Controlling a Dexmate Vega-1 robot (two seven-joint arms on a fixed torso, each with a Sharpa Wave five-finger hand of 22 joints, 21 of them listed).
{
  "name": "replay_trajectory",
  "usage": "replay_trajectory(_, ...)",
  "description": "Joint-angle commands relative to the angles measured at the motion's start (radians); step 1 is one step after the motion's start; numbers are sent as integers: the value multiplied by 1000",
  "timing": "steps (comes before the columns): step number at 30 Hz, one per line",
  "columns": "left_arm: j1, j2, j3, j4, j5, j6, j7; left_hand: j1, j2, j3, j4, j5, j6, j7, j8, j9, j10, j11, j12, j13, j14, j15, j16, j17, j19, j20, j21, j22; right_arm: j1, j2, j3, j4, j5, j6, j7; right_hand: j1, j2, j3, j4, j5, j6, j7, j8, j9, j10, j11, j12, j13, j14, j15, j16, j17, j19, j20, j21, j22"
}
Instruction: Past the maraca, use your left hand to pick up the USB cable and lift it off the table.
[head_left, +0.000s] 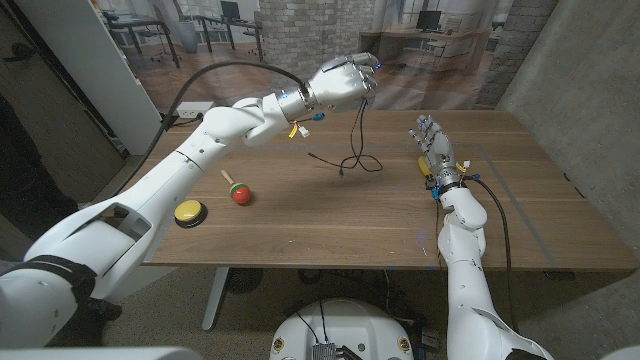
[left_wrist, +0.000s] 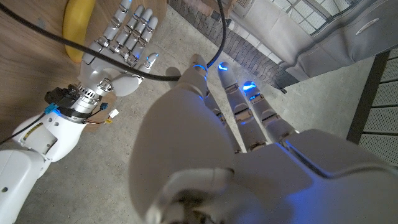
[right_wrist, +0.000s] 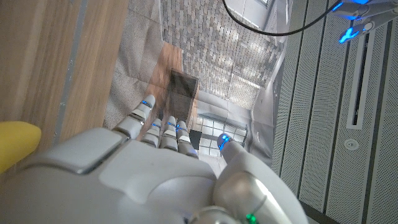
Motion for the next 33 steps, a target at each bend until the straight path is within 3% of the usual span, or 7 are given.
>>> replay_trajectory(1, 3, 2, -4, -23, 16, 35, 35, 7, 5, -1, 5, 5, 4, -2, 2, 3, 80, -42, 3, 238, 12, -177, 2, 7, -2, -3, 8, 3, -6, 3, -3, -10, 1, 1, 1, 2, 47, 8, 0, 2, 5, 5, -2, 3, 6, 2, -3, 5, 7, 2, 0, 2, 8, -3, -3, 2)
replay_trajectory(13, 9, 5, -15, -34, 23, 69, 75, 9, 5, -1, 5, 6, 7, -5, 3, 3, 81, -43, -1, 246, 16, -177, 0, 19, -4, 0, 14, 2, -16, 8, -10, -27, -8, -1, -5, 3, 47, 8, 0, 2, 6, 4, -1, 3, 6, 3, -3, 5, 7, 2, 0, 2, 8, -2, -3, 2)
replay_trajectory(33, -23, -5, -1, 39, 40, 107, 248, 10, 4, -2, 5, 7, 8, -7, 3, 3, 84, -42, -11, 250, 21, -178, -5, 34, -7, 0, 23, 0, -81, 40, -38, -112, -50, -3, -55, 3, 47, 8, 0, 2, 6, 5, -2, 3, 6, 1, -3, 5, 7, 2, 0, 2, 8, -2, -3, 2)
